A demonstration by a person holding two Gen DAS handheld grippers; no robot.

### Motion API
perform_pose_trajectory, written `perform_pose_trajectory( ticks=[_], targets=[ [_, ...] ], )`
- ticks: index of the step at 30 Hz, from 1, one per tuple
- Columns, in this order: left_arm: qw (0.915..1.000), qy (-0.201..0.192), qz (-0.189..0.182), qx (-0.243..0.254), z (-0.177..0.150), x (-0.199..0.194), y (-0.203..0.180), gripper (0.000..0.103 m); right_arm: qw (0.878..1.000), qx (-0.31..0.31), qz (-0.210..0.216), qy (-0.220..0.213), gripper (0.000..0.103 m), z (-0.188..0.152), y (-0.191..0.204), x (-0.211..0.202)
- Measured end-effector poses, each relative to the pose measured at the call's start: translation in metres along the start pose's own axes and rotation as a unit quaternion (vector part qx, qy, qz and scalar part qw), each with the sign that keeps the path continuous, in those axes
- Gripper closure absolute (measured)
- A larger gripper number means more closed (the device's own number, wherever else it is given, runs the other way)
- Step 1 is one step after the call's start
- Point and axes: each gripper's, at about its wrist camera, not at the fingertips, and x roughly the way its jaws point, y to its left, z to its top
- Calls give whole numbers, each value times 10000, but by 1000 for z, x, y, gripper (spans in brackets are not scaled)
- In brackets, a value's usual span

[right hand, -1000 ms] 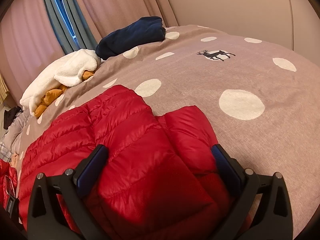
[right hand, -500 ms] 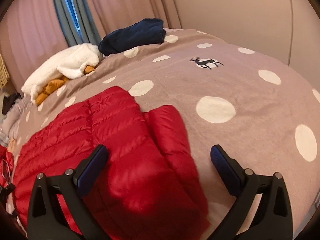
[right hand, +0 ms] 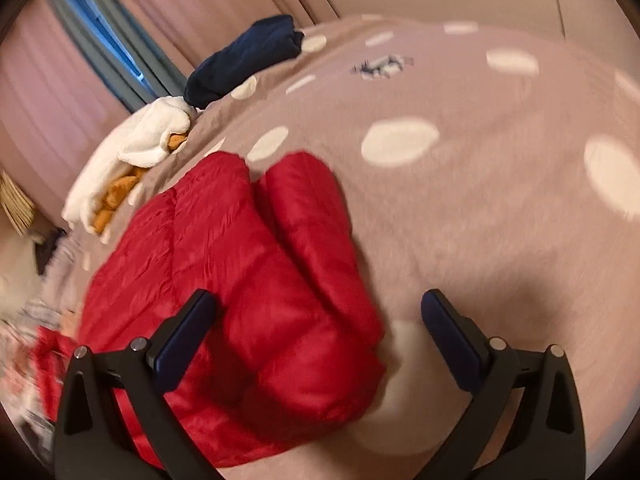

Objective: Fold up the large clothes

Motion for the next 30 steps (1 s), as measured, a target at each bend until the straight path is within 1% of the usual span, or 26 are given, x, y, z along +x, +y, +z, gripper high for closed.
perform_pose_trajectory(
  ticks=[2,4,6,7,8,10,12,14,16,19,22,24,26,27,30],
  targets=[
    [9997,-139,-177,-44,-4,-7,1,0,9998,160,108,23,0,-4,0,0],
    [9992,-3,-404,-32,-7,-6,-1,0,9998,165,142,26,0,-7,4,-2],
    [9960,224,-838,-225,-12,-4,-1,0,9993,194,280,147,0,-11,8,1],
    [9947,275,-949,-297,-15,-4,1,0,9989,230,337,209,0,-13,10,2],
    [9939,260,-1014,-347,-19,-5,1,0,9988,248,353,239,0,-16,12,2],
    [9944,102,-1013,-278,-26,-9,-3,0,9993,196,268,198,0,-20,17,1],
    [9930,168,-1141,-248,-31,-7,-10,0,9990,188,313,249,0,-24,22,2],
    [9873,455,-1503,-223,-36,-1,-17,0,9981,248,465,331,0,-26,24,3],
    [9794,668,-1890,-239,-39,4,-23,0,9968,288,623,409,0,-28,26,4],
    [9726,617,-2191,-470,-38,11,-21,0,9931,420,936,567,0,-31,26,4],
    [9612,629,-2579,-750,-33,17,-17,0,9840,756,1430,745,0,-34,23,5],
    [9527,655,-2822,-916,-31,22,-15,0,9816,892,1545,676,0,-36,22,4],
    [9510,594,-2867,-992,-30,25,-14,0,9801,980,1596,655,0,-37,22,4],
    [9513,575,-2881,-934,-30,26,-17,0,9788,1045,1646,634,0,-37,22,4],
    [9546,538,-2834,-740,-32,30,-26,0,9726,1193,1890,647,0,-38,24,4]
  ],
)
